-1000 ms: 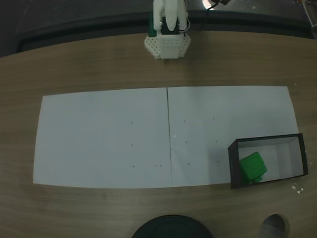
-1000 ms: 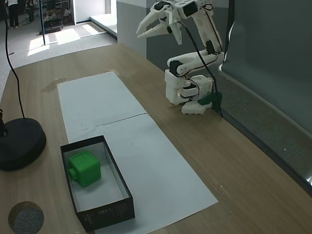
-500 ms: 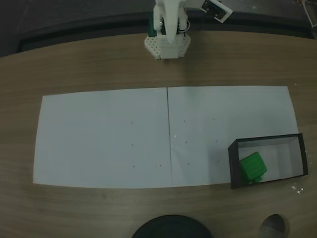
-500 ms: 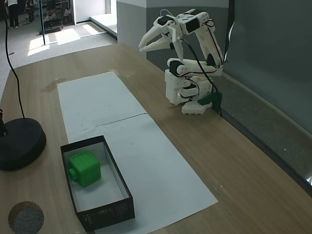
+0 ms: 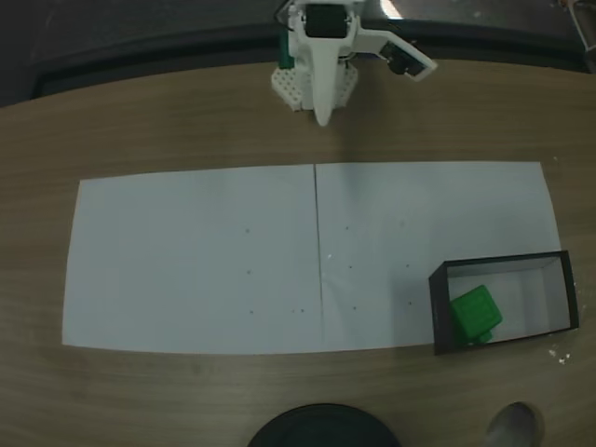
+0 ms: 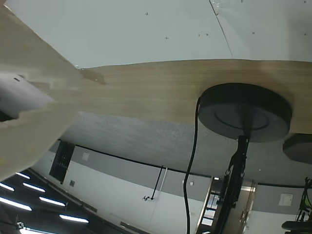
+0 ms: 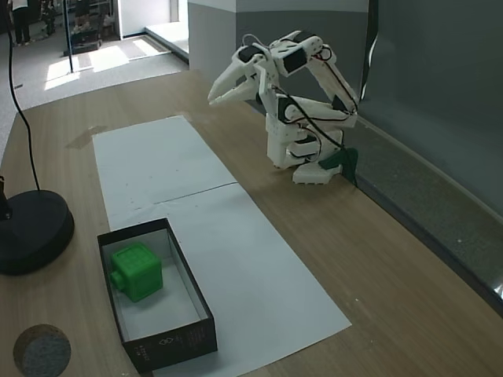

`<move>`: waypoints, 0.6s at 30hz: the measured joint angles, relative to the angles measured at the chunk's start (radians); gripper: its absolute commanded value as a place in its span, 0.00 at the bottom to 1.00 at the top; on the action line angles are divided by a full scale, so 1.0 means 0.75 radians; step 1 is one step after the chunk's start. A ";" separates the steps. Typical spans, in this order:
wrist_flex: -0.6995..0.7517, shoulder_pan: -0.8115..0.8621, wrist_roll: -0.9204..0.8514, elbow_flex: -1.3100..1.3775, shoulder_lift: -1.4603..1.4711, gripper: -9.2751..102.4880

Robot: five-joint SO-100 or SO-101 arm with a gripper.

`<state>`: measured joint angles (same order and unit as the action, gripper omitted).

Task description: Grab a green square and put it in the box.

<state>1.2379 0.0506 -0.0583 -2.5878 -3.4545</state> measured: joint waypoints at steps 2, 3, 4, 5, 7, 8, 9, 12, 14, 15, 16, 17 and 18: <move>-0.096 -0.002 0.000 -0.151 0.000 0.08; -0.135 -0.002 0.004 -0.223 0.000 0.08; -0.164 -0.002 0.004 -0.297 0.000 0.08; -0.186 0.000 0.004 -0.368 0.000 0.08; -0.209 -0.002 0.041 -0.495 0.000 0.08; -0.211 -0.002 0.072 -0.546 0.000 0.08; -0.211 -0.002 0.100 -0.583 0.000 0.08; -0.211 0.000 0.162 -0.634 0.000 0.08; -0.168 0.004 0.186 -0.642 0.000 0.08; -0.149 0.004 0.190 -0.642 0.000 0.08; -0.127 0.000 0.194 -0.642 0.000 0.08; -0.094 -0.010 0.194 -0.642 0.000 0.08; -0.063 -0.018 0.194 -0.642 0.000 0.08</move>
<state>1.1904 0.0368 0.0874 -3.0695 -3.4545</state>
